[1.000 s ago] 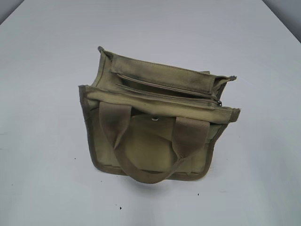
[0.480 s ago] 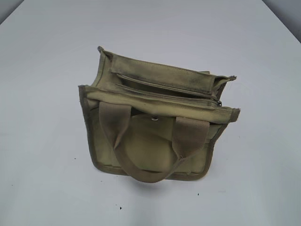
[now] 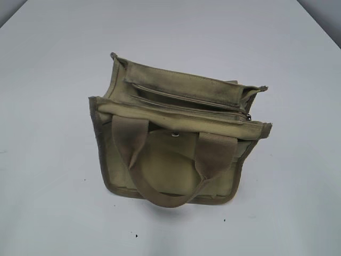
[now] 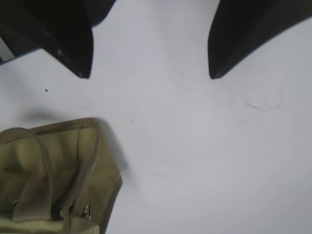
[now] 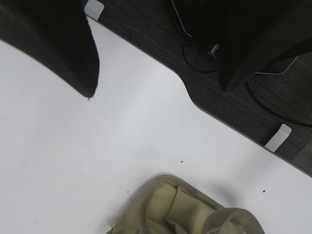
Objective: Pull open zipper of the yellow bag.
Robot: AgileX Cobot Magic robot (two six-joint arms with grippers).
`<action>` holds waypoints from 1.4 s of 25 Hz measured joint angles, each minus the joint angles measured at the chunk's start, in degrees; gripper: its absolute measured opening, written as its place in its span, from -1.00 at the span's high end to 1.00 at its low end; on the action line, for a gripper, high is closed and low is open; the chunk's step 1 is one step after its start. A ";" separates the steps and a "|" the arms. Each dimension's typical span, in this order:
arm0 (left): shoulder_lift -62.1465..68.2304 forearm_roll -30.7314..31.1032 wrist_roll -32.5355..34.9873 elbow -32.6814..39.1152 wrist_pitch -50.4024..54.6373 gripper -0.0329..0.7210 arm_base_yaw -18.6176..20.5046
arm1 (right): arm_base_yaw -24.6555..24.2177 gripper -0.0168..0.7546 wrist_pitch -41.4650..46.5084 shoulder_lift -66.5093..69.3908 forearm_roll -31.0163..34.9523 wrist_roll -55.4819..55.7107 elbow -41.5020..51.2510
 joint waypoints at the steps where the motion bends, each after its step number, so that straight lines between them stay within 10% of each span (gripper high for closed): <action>1: 0.00 0.00 0.00 0.00 0.00 -0.57 0.00 | 0.00 -0.55 0.00 0.00 0.00 0.00 0.00; 14: 0.00 0.00 -0.05 0.00 -0.05 -0.57 0.42 | -0.46 -0.55 -0.06 0.00 0.11 0.06 0.00; 24: -3.62 -0.32 -0.05 0.00 -0.17 -0.48 13.97 | -15.59 -0.55 -0.11 -0.53 0.55 0.11 0.00; 35: -3.62 -0.37 -0.05 0.06 -0.17 -0.44 14.94 | -19.38 -0.55 -0.16 -12.48 0.57 0.13 0.06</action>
